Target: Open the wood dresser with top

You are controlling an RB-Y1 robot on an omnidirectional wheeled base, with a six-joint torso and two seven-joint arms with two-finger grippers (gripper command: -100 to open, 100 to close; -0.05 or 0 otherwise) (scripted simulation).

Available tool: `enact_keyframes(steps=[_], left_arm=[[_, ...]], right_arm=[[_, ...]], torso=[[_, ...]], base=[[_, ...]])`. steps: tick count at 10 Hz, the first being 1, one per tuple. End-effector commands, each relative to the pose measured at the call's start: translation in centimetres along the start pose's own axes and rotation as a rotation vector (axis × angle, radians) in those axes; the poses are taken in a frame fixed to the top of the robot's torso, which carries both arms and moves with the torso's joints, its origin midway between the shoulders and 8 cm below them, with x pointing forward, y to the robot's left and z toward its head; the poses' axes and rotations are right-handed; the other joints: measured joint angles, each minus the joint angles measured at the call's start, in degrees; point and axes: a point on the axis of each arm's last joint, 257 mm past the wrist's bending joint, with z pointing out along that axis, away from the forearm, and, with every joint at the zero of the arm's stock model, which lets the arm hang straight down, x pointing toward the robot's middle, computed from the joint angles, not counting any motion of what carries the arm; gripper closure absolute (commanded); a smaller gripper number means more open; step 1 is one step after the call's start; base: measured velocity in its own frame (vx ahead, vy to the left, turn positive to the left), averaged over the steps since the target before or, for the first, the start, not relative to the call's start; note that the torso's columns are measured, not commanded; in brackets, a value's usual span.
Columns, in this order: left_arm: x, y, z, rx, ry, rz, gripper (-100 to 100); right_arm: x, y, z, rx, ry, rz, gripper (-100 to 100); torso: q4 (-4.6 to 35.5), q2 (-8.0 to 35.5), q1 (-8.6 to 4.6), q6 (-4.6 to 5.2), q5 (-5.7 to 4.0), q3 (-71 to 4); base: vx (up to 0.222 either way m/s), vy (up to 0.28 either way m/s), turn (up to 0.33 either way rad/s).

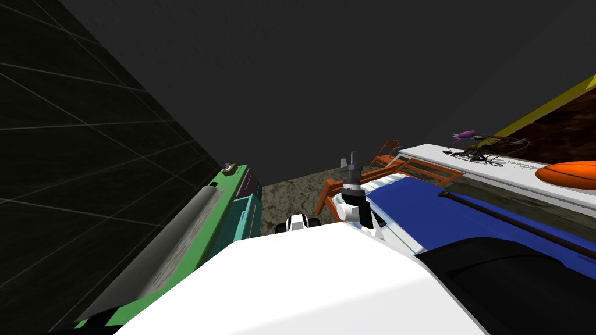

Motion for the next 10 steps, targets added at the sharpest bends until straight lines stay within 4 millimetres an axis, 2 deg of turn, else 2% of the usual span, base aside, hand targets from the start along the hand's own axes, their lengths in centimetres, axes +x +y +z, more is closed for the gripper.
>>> enact_keyframes(steps=[1, 5, 8, 9, 10], left_arm=[[-0.9, -0.8, -1.1, 0.007, -0.004, 0.002, -100], [-1.8, -1.4, -3.6, 0.007, 0.003, 0.006, -100], [-2.2, -1.9, -5.5, 0.003, 0.013, 0.007, -100], [-2.1, -1.9, -5.2, 0.004, 0.011, 0.007, -100], [-2.1, -1.9, -5.3, 0.004, 0.011, 0.007, 0]], right_arm=[[0.0, 0.0, 0.0, 0.000, 0.000, 0.000, 0], [0.0, 0.0, 0.0, 0.000, 0.000, 0.000, 0], [0.0, 0.0, 0.0, 0.000, 0.000, 0.000, 0], [0.0, 0.0, 0.0, 0.000, 0.000, 0.000, 0], [0.0, 0.0, 0.0, 0.000, 0.000, 0.000, 0]], torso=[[0.1, 0.2, 0.29, 0.00, 0.09, 0.2], [0.0, 0.0, -0.42, -0.02, -0.08, 0.0], [0.0, 0.0, -0.23, 0.00, 0.04, 0.1], [0.0, 0.1, -0.21, 0.01, 0.05, 0.1], [0.0, 0.1, -0.19, 0.01, 0.07, 0.1]], base=[[0.019, 0.028, 0.000], [0.037, -0.003, 0.018], [0.050, -0.020, 0.021], [0.023, -0.007, 0.005], [0.005, -0.002, -0.001]])
